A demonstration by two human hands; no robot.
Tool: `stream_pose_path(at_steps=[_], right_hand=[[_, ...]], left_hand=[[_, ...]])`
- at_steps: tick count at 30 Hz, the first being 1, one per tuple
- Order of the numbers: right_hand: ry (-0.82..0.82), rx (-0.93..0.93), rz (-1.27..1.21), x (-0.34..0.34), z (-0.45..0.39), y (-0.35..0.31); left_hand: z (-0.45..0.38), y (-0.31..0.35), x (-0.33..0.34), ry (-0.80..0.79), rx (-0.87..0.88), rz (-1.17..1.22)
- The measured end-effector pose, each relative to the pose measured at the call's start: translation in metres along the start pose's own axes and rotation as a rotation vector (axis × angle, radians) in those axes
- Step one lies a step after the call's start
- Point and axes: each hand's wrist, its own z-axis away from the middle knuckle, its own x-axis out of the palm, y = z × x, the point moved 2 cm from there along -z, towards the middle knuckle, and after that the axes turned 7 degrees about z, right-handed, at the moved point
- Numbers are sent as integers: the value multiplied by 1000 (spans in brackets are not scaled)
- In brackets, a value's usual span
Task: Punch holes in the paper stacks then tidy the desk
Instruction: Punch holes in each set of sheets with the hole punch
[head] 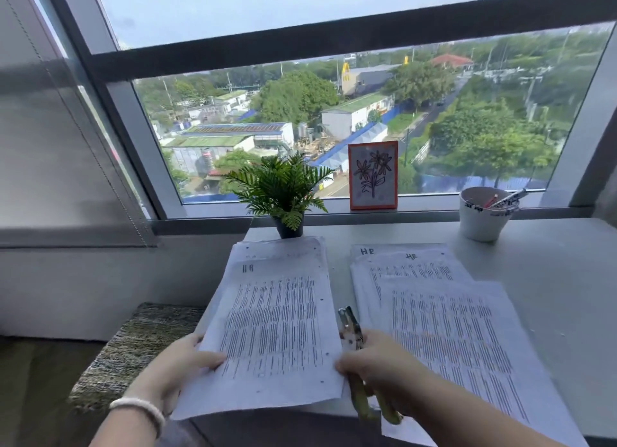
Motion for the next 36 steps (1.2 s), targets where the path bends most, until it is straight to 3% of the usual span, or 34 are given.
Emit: stream_pose_path(at_steps=[5, 14, 17, 20, 23, 25, 27, 29, 32, 34, 36], right_hand=[[44, -24, 167, 17, -43, -26], [25, 12, 338, 17, -66, -38], [36, 55, 381, 0, -64, -41], [-12, 106, 218, -12, -65, -42], [-192, 164, 5, -7, -59, -40], [-225, 151, -2, -8, -57, -38], [-172, 98, -29, -25, -51, -39], [-44, 78, -53, -59, -41, -36], [309, 127, 267, -133, -19, -14], [506, 256, 606, -181, -3, 12], [533, 388, 703, -205, 11, 37]], left_hand=[[-24, 20, -17, 146, 47, -203], [-60, 47, -15, 172, 37, -483], [-62, 43, -18, 258, 41, -561], [-64, 40, -16, 386, 85, -628], [-64, 41, -4, 359, 74, -567], [-64, 43, 3, 370, 50, -606], [-61, 50, 11, 505, 119, -830], [-52, 50, 37, 539, 319, -912], [-38, 36, 108, 293, 563, -788], [-38, 26, 155, 102, 541, -704], [-46, 19, 195, -18, 451, -635]])
